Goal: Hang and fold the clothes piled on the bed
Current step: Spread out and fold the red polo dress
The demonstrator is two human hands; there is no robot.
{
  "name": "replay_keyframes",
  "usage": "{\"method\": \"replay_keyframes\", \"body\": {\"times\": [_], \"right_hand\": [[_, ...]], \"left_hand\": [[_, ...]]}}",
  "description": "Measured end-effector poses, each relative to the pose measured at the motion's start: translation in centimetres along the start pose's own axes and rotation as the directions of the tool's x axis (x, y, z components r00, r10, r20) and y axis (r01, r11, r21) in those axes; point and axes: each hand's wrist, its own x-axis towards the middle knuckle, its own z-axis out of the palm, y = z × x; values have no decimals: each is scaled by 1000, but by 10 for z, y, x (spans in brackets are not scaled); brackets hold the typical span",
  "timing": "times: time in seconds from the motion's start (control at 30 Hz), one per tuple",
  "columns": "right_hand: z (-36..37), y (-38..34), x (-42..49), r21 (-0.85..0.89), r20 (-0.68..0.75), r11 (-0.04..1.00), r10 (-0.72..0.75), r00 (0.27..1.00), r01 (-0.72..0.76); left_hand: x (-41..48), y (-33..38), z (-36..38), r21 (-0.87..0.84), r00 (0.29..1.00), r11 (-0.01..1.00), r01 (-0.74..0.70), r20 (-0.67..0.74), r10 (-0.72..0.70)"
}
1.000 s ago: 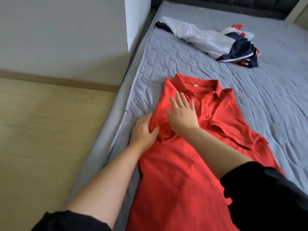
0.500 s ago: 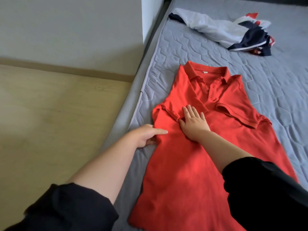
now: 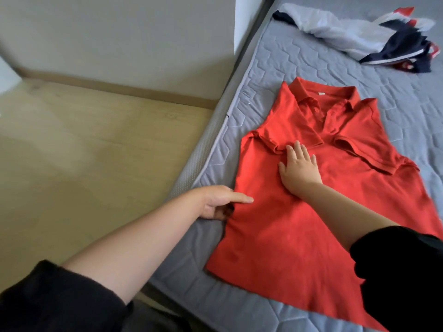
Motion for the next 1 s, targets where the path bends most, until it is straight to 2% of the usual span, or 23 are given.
{"method": "replay_keyframes", "body": {"times": [0.17, 0.2, 0.27, 0.33, 0.4, 0.43, 0.47, 0.5, 0.53, 0.57, 0.6, 0.63, 0.67, 0.7, 0.77, 0.8, 0.87, 0.9, 0.97, 1.0], "right_hand": [[-2, -9, -2, 32, -44, 999, -42, 998, 44], [-1, -11, -2, 35, -59, 998, -49, 997, 52], [0, -13, -3, 38, -88, 997, -56, 994, 60], [0, -14, -4, 47, -113, 997, -54, 992, 59], [0, -12, -4, 68, -144, 996, -48, 988, 58], [-1, -11, -4, 75, -161, 995, -49, 986, 62], [-2, -9, -3, 82, -181, 994, -51, 982, 67], [-3, -7, -3, 89, -206, 994, -47, 977, 66], [-4, -4, -2, 94, -233, 994, -34, 972, 57], [-4, 1, -2, 96, -250, 995, -15, 968, 40], [-3, 7, -1, 86, -247, 996, 3, 969, 19], [-1, 15, -2, 60, -206, 998, 13, 979, -1], [2, 25, -4, 17, -130, 1000, 15, 991, -13], [5, 34, -8, -32, -43, 999, 10, 999, -12], [11, 50, -16, -98, 59, 995, -13, 998, 19], [13, 53, -19, -105, 65, 994, -23, 998, 30], [10, 53, -22, -73, 35, 997, -32, 999, 34], [6, 52, -23, -27, -8, 999, -33, 999, 33], [-4, 52, -25, 77, -176, 995, -47, 983, 62], [-8, 54, -24, 96, -272, 992, -48, 961, 77]], "left_hand": [[-10, -17, -2, 51, 986, 989, 137, 87, -141], [-13, -18, -3, 98, 981, 983, 152, 108, -163], [-19, -14, -4, 328, 959, 926, 189, 141, -246], [-27, -1, -6, 638, 927, 735, 229, 87, -365], [-28, 20, -8, 856, 910, 435, 279, -91, -404], [-27, 33, -7, 895, 919, 322, 309, -193, -344], [-22, 45, -5, 907, 938, 261, 329, -283, -200], [-15, 56, -2, 915, 937, 235, 328, -347, 43], [-5, 65, 3, 925, 867, 210, 317, -372, 331], [6, 71, 11, 943, 741, 181, 278, -331, 585], [17, 72, 20, 970, 616, 115, 216, -227, 754], [28, 67, 27, 987, 558, 25, 158, -110, 823], [39, 58, 31, 991, 583, -57, 122, -26, 812], [49, 47, 32, 989, 642, -99, 107, 7, 767], [64, 22, 27, 989, 739, -78, 123, -39, 672], [68, 12, 22, 991, 734, -47, 126, -61, 677], [69, 7, 19, 992, 651, -29, 119, -56, 757], [68, 11, 20, 993, 577, -44, 109, -27, 816], [67, 25, 23, 996, 415, -72, 61, 40, 909], [69, 34, 25, 996, 366, -83, 35, 64, 928]]}}
